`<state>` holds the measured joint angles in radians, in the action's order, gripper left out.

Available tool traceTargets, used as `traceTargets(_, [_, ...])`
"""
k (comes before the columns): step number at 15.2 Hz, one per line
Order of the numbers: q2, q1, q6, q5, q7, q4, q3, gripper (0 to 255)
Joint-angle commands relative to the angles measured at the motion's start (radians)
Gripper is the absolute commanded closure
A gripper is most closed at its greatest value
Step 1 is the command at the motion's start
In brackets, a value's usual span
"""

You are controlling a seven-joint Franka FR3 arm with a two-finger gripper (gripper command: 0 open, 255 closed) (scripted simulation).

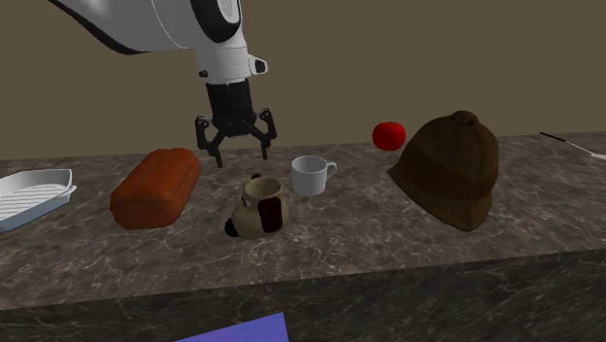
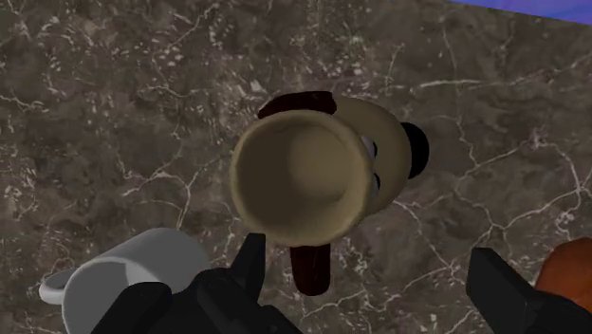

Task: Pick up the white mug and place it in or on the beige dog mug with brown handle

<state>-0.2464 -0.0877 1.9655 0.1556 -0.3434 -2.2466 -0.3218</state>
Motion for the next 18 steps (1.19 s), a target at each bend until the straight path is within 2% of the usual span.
traceTargets(1, [0.076, -0.001, 0.028, -0.019, -0.035, 0.051, -0.021, 0])
traceTargets(7, [0.31, -0.03, 0.089, -0.106, -0.164, 0.224, -0.074, 0])
traceTargets(13, [0.553, -0.097, 0.098, -0.215, -0.283, 0.449, -0.082, 0])
traceTargets(18, [0.576, -0.103, 0.145, -0.225, -0.289, 0.423, -0.078, 0])
